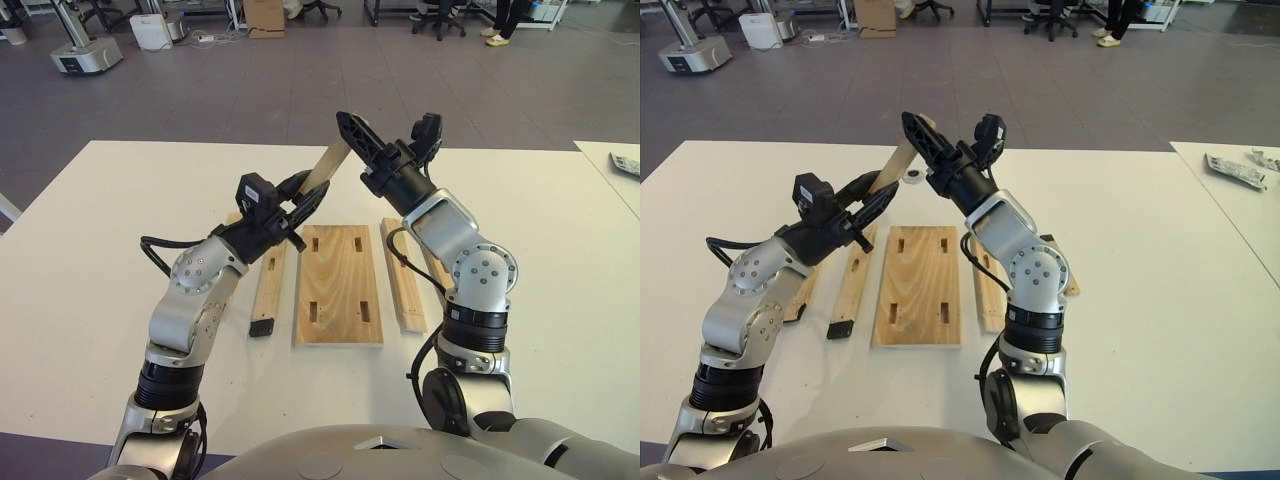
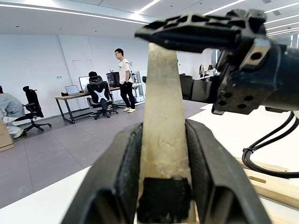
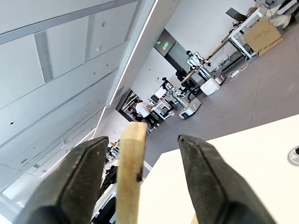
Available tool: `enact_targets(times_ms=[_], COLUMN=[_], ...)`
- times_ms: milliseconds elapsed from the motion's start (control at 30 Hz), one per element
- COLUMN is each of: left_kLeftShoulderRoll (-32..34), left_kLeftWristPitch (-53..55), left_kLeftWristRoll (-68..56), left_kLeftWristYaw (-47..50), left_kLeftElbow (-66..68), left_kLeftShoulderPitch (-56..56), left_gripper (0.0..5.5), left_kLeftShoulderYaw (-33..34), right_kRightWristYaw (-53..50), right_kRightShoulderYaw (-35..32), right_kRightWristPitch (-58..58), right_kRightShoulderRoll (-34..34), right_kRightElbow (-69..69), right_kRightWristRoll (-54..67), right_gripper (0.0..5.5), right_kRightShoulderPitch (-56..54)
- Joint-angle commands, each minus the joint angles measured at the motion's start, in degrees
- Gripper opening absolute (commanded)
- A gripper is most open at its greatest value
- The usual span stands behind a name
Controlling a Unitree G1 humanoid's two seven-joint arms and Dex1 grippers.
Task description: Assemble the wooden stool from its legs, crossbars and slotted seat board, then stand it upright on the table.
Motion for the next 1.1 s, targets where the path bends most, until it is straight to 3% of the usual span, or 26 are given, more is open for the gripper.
enact_targets(times_ms=[33,333,533,600,633,833,967,1100], left_kLeftShoulderRoll=[0.5,2.7,2.1,0.3,-0.2,-2.1,-4.4,-5.6], left_kLeftWristPitch=[-0.2,-0.7,-0.1,0.5,0.9,0.4,0.1,0.7], left_kLeftWristRoll=[-0.1,0.4,-2.2,-3.4,-3.9,-6.3,-5.2,-4.8], left_kLeftWristYaw=[0.0,-1.2,0.0,3.0,4.2,9.2,12.3,14.0], left_kLeftElbow=[-1.3,-1.7,-0.1,0.5,1.1,1.1,-2.3,-4.8], left_kLeftShoulderPitch=[-1.1,-0.2,0.5,0.7,1.5,10.6,14.6,16.4], left_gripper=[1.29,1.29,1.29,1.88,1.92,1.92,1.92,1.92], left_kLeftShoulderYaw=[0.8,1.8,5.5,7.6,9.1,17.1,16.2,14.2], right_kRightWristYaw=[-0.9,-3.6,-4.6,-4.8,-5.9,-4.0,-7.4,-9.5], right_kRightShoulderYaw=[0.1,-0.8,-0.7,-0.8,-1.6,4.9,9.3,10.1], right_kRightWristPitch=[1.6,2.1,1.0,-0.5,-2.2,-12.0,-8.5,-5.9], right_kRightShoulderRoll=[-0.4,-0.7,-1.6,-2.2,-2.6,-16.9,-14.6,-12.8], right_kRightElbow=[0.1,0.6,0.3,-0.5,-0.9,-9.1,-15.3,-16.3], right_kRightWristRoll=[2.3,8.2,9.1,7.5,5.8,-23.5,-27.7,-30.2], right_gripper=[2.04,0.42,0.42,0.42,0.42,0.41,0.41,0.41], right_kRightShoulderPitch=[-1.1,-1.2,-1.1,-1.2,-1.0,14.0,24.9,27.5])
